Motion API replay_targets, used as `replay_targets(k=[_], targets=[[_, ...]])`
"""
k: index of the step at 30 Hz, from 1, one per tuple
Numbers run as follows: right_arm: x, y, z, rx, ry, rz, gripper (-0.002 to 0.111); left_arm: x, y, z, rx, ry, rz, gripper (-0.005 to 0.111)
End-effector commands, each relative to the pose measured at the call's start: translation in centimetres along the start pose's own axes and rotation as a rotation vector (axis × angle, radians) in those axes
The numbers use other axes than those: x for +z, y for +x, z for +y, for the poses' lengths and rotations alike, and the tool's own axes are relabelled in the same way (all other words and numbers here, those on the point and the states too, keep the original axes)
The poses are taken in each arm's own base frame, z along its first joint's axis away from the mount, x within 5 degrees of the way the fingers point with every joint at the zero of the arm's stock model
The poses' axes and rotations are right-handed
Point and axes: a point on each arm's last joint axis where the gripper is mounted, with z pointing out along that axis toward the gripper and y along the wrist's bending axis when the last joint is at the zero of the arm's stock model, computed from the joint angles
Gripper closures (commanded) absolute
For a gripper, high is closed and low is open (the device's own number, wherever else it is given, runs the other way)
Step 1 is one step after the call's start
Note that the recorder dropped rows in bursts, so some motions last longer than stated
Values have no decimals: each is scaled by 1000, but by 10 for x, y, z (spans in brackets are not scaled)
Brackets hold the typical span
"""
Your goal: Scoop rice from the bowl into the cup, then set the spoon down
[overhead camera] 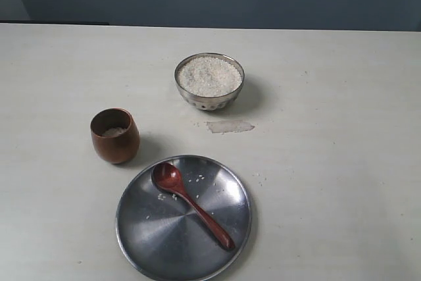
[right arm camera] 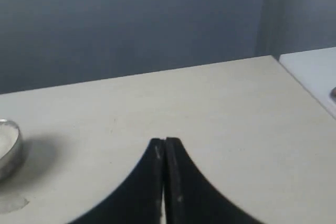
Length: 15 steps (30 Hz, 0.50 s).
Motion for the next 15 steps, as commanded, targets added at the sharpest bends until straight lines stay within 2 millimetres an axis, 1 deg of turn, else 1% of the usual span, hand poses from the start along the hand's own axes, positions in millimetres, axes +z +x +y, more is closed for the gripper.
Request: replay_targets(k=[1, 5, 15], targets=[[-12, -1, -9, 39, 107, -73, 108, -1, -2, 0, 1, -1, -8, 106], [-17, -1, -12, 56, 160, -104, 108, -1, -2, 0, 1, -1, -8, 106], [-17, -1, -12, 56, 160, -103, 108, -1, -2, 0, 1, -1, -8, 106]])
